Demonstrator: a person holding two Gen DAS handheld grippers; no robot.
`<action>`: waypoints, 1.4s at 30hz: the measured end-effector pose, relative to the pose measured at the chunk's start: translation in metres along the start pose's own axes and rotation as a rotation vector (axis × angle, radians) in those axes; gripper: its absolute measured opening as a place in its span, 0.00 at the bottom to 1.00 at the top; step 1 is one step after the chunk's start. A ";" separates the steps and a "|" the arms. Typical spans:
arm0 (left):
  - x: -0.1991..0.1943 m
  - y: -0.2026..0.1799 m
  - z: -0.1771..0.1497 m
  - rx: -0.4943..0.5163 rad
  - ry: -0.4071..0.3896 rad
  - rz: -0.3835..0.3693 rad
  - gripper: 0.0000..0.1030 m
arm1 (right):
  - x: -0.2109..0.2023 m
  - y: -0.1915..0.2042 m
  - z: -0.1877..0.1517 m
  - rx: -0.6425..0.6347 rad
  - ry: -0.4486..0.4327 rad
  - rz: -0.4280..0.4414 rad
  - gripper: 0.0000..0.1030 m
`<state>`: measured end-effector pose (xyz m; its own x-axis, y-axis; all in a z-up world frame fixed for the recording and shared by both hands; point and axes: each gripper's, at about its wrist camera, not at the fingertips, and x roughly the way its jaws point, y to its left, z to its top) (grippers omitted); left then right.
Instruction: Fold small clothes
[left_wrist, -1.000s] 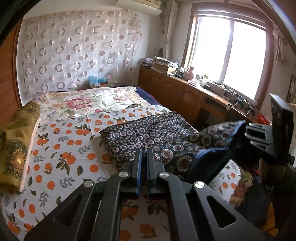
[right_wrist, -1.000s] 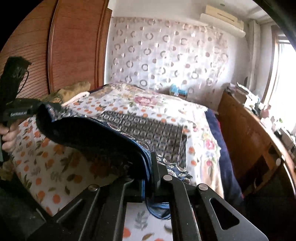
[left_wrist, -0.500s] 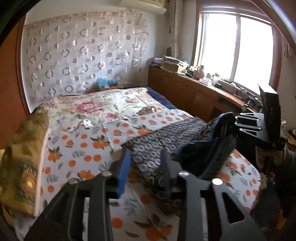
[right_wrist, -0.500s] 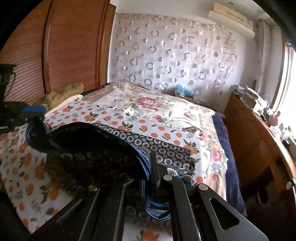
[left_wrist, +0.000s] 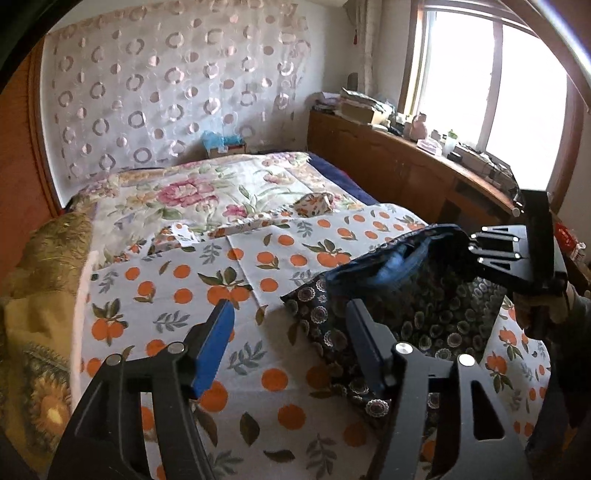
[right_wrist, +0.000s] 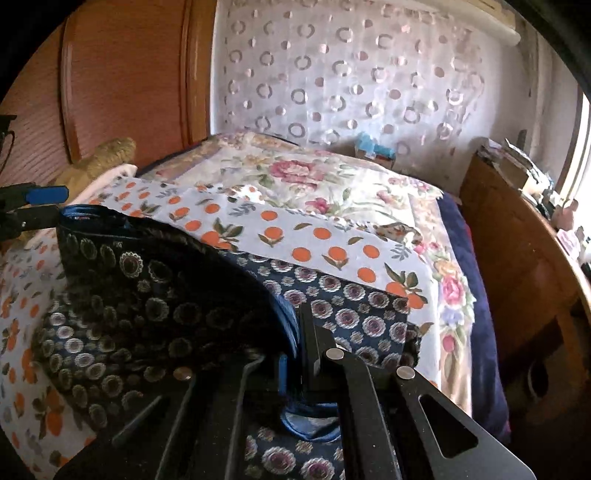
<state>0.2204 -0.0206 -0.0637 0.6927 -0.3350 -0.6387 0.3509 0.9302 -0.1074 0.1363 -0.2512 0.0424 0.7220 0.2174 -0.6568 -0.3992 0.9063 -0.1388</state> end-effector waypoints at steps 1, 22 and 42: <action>0.002 -0.001 0.000 0.003 0.004 -0.002 0.62 | 0.002 -0.003 0.003 0.007 0.002 0.002 0.04; 0.061 0.000 0.001 0.025 0.165 -0.035 0.62 | -0.024 -0.037 -0.025 0.138 0.067 -0.110 0.61; 0.079 -0.006 0.004 0.024 0.208 -0.067 0.62 | 0.012 -0.080 -0.030 0.274 0.116 0.025 0.62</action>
<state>0.2750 -0.0529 -0.1104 0.5233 -0.3554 -0.7745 0.4082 0.9024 -0.1383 0.1598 -0.3319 0.0232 0.6379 0.2122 -0.7403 -0.2374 0.9687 0.0730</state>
